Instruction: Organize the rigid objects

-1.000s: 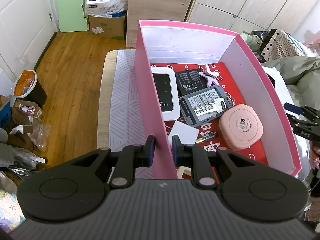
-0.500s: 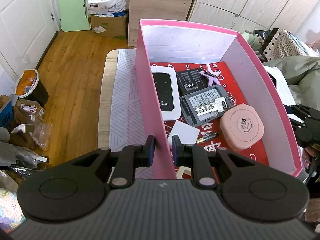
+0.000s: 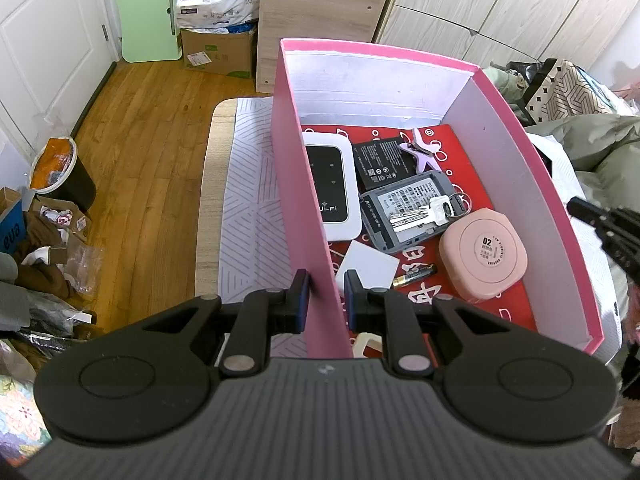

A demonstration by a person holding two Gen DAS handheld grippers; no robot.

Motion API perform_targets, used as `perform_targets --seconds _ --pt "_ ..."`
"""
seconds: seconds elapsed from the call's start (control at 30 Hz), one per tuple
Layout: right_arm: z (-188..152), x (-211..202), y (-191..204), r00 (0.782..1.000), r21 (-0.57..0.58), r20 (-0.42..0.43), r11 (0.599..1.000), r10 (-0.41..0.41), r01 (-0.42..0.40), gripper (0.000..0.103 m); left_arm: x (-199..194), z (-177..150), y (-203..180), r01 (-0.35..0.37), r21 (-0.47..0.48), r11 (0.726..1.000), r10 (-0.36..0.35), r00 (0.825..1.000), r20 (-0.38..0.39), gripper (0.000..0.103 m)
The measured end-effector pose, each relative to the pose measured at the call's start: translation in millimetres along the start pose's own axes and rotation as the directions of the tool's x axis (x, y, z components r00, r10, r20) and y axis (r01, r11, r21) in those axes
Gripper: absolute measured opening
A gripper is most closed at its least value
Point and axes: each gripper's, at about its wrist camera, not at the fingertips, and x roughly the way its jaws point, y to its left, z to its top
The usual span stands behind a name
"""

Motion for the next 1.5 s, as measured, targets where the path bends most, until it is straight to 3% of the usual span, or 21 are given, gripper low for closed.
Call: perform_targets --seconds 0.4,0.53,0.67,0.77,0.97,1.13,1.2,1.3,1.33,1.4,1.5 --pt "49.7 -47.5 22.9 0.988 -0.095 0.108 0.990 0.112 -0.102 0.001 0.1 0.1 -0.1 0.000 0.000 1.000 0.000 1.000 0.001 0.016" --pt "48.8 -42.9 20.2 0.993 -0.087 0.056 0.991 0.106 -0.101 0.001 -0.9 -0.1 1.1 0.001 -0.001 1.000 -0.001 1.000 0.003 0.016" --pt "26.9 -26.2 5.8 0.995 -0.006 -0.044 0.996 0.090 -0.090 0.009 -0.9 -0.1 1.1 0.002 -0.001 1.000 -0.002 1.000 0.003 0.016" --pt "7.5 -15.0 -6.4 0.988 0.060 -0.129 0.995 0.081 -0.074 0.010 -1.0 0.2 1.2 0.001 0.000 1.000 -0.001 1.000 0.003 0.016" --pt "-22.0 -6.7 -30.9 0.975 0.186 -0.203 0.981 0.088 -0.050 0.017 -1.0 0.2 0.9 0.001 0.000 1.000 -0.001 1.000 0.003 0.016" --pt "-36.1 3.7 -39.4 0.965 0.247 -0.242 0.968 0.102 -0.041 0.031 -0.6 1.0 -0.2 -0.004 0.002 1.000 0.004 1.000 0.002 0.016" --pt "-39.8 9.9 -42.4 0.961 0.281 -0.249 0.959 0.118 -0.045 0.045 0.1 1.6 -1.7 -0.007 0.003 1.000 0.007 1.000 0.001 0.016" --pt "-43.8 15.5 -46.8 0.967 0.344 -0.226 0.939 0.115 -0.031 0.050 0.1 1.5 -1.8 -0.008 0.004 1.000 0.008 1.000 0.001 0.016" --pt "-43.1 16.1 -45.5 0.967 0.343 -0.227 0.939 0.118 -0.034 0.049 0.3 1.6 -2.3 -0.009 0.004 1.000 0.009 1.000 0.001 0.016" --pt "-41.5 17.0 -39.3 0.964 0.305 -0.235 0.951 0.123 -0.047 0.015 0.3 1.7 -2.4 -0.006 0.003 1.000 0.006 1.000 0.001 0.016" --pt "-40.4 15.8 -30.7 0.957 0.281 -0.240 0.956 0.161 -0.090 0.005 0.6 1.4 -2.8 -0.010 0.003 1.000 0.010 1.000 0.002 0.016"
